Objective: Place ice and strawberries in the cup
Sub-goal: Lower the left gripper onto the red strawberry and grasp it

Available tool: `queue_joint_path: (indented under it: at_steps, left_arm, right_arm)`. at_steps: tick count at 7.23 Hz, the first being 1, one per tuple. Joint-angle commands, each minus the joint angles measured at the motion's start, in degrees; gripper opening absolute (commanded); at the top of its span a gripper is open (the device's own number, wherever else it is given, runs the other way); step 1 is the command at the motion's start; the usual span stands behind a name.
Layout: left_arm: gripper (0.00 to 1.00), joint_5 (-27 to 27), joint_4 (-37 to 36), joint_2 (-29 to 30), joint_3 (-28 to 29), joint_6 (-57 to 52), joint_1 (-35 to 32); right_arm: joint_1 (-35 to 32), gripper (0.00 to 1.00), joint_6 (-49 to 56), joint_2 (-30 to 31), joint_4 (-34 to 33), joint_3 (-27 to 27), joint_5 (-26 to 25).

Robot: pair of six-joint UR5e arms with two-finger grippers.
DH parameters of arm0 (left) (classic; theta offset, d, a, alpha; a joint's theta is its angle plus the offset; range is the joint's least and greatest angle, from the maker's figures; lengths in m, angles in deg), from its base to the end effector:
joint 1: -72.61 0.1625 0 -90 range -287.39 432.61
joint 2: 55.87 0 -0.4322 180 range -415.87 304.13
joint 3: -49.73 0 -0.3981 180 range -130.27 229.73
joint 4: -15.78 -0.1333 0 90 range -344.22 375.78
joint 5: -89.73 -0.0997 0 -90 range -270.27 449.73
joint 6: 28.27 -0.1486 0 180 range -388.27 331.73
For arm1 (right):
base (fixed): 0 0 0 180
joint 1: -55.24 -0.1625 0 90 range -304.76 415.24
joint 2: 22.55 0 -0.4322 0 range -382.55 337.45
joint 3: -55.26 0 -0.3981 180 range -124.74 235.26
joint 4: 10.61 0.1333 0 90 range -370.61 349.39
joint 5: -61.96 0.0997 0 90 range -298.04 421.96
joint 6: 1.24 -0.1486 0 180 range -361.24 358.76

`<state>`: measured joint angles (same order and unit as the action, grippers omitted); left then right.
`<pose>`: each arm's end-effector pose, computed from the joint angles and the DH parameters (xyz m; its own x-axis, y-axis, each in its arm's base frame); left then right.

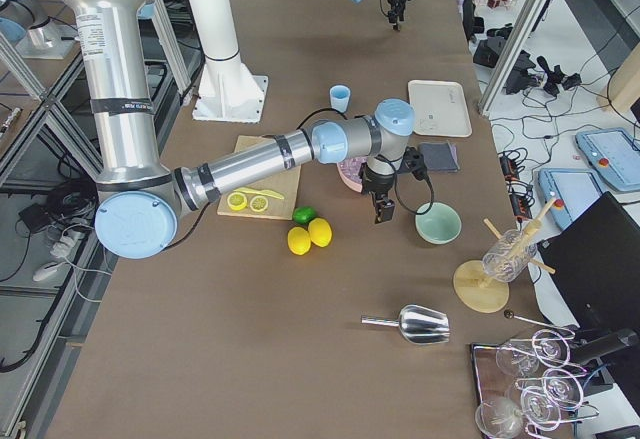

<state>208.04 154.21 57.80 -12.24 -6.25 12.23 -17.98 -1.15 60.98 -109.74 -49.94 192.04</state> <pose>0.3077 -0.6683 0.6133 0.6915 0.4350 -0.5767 -0.1034 0.8497 0.5170 -0.1201 -0.5285 0.5343 0.6918 -0.3562 0.6282 0.2829 0.9340 0.2181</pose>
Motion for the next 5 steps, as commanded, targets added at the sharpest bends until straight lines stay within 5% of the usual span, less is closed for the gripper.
queue_joint_path:
  at_steps: [1,3,5]
  left_arm:
    - [0.64,0.00,0.00,0.23,0.27,0.13,0.09]
    - [0.59,0.00,0.00,0.23,0.27,0.56,0.27]
    - [0.25,0.09,0.00,0.23,0.27,1.00,0.27]
  right_arm:
    - [0.00,0.99,0.00,-0.03,-0.01,0.08,0.00]
    - [0.00,0.99,0.00,-0.03,-0.10,0.08,0.00]
    - [0.00,0.99,0.00,-0.03,-0.10,-0.01,0.09]
